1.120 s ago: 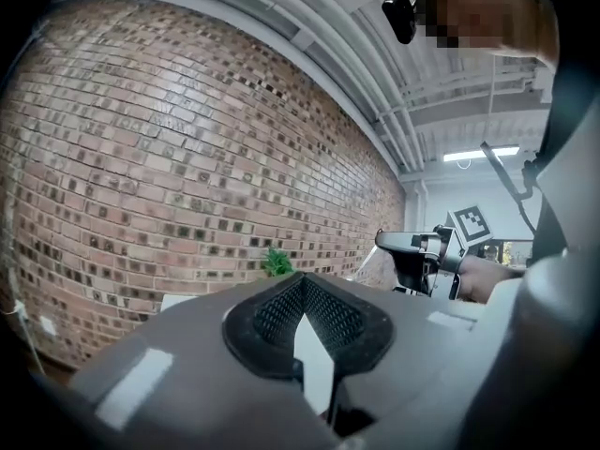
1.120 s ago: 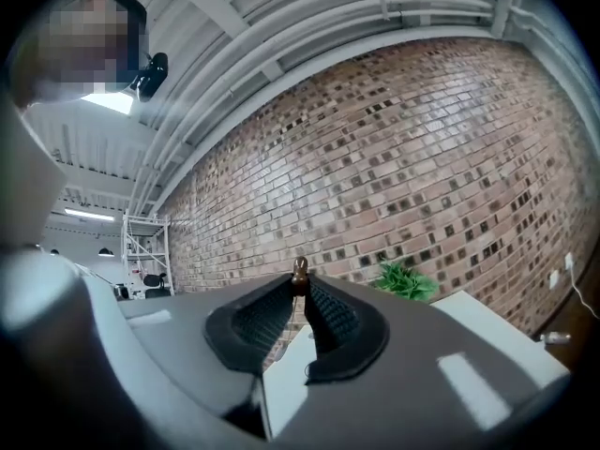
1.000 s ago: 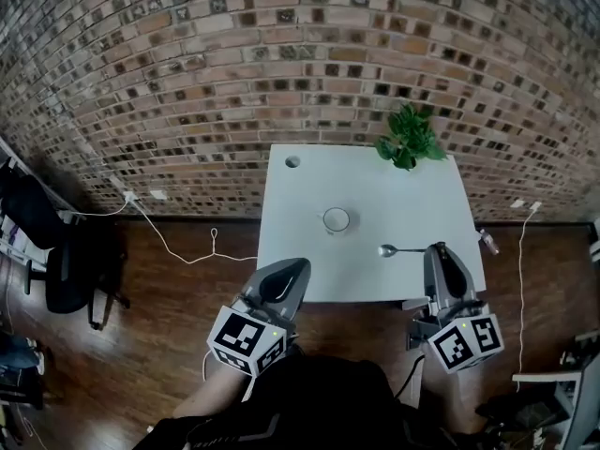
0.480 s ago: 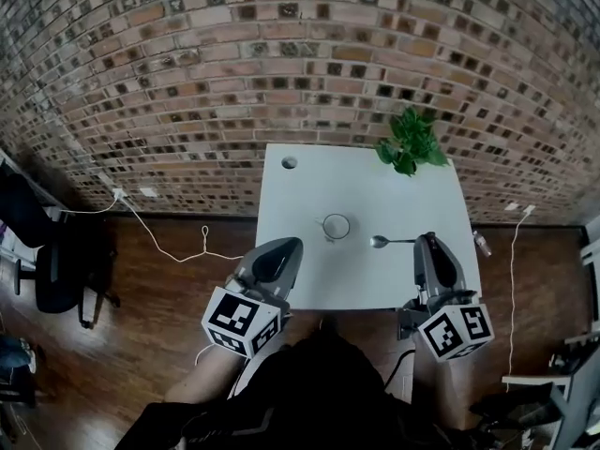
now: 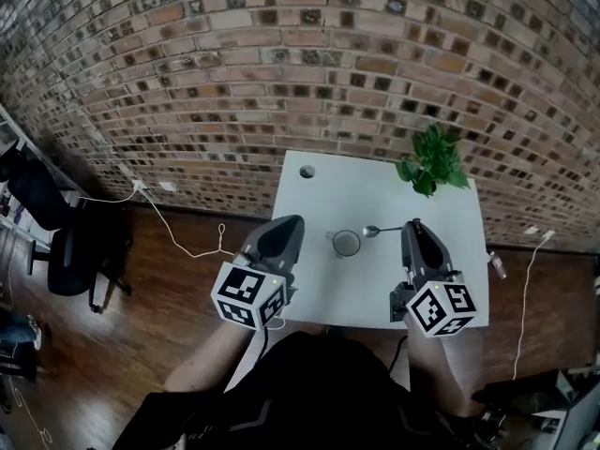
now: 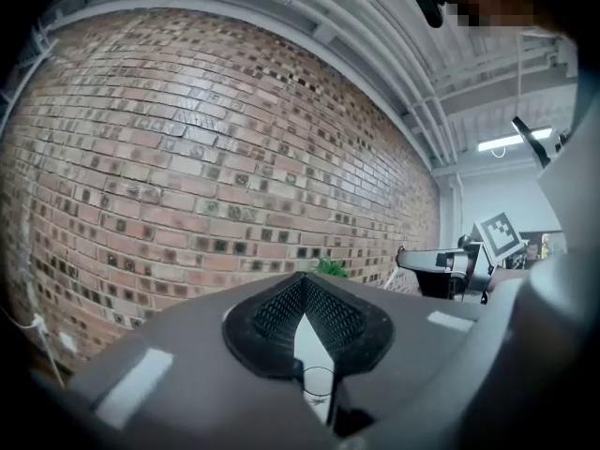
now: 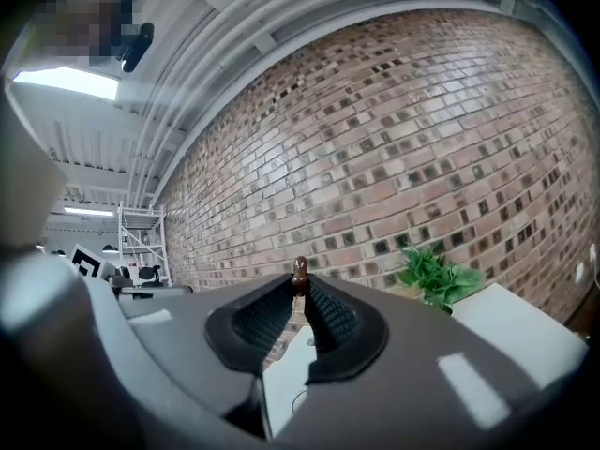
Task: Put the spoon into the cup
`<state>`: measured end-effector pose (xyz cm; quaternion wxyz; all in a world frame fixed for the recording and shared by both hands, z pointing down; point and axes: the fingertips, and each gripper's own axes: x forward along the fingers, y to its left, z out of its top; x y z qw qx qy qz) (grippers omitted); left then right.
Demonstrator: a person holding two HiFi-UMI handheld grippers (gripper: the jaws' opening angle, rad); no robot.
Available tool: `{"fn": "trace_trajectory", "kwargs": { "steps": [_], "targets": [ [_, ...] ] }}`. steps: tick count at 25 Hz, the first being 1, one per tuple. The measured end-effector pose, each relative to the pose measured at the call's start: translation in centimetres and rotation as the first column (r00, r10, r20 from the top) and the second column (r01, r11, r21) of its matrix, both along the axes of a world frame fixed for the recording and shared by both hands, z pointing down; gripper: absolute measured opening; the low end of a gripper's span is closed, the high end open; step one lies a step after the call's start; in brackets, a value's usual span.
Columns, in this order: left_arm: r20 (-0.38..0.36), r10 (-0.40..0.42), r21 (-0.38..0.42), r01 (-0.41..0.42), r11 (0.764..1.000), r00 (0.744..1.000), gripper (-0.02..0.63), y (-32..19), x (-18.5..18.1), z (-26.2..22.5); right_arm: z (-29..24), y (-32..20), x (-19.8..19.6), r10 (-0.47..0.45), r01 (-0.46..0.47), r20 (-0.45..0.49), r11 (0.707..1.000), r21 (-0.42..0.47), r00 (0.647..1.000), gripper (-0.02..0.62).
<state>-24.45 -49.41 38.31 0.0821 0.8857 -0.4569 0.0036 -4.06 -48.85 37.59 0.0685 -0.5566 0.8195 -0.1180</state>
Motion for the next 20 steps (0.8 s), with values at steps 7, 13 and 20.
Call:
{"fn": "trace_trajectory", "kwargs": {
  "steps": [7,13,20],
  "targets": [
    [0.022,-0.027,-0.096,0.029,0.995,0.999,-0.008,-2.9,0.6,6.9,8.5,-3.8,-1.6,-0.052,0.047,-0.051,0.994,-0.102,0.997,0.048],
    [0.147,0.031,-0.161,-0.008,0.987,0.989,-0.008,-3.4,1.8,14.3,15.3,-5.6,-3.9,-0.109,0.087,-0.119,0.980,-0.177,0.987,0.047],
    [0.132,0.052,-0.258,-0.017,0.966,0.990,-0.008,-4.1,3.2,18.4,19.0,-6.3,-5.2,-0.166,0.133,-0.141,0.967,-0.216,0.976,0.048]
  ]
}}
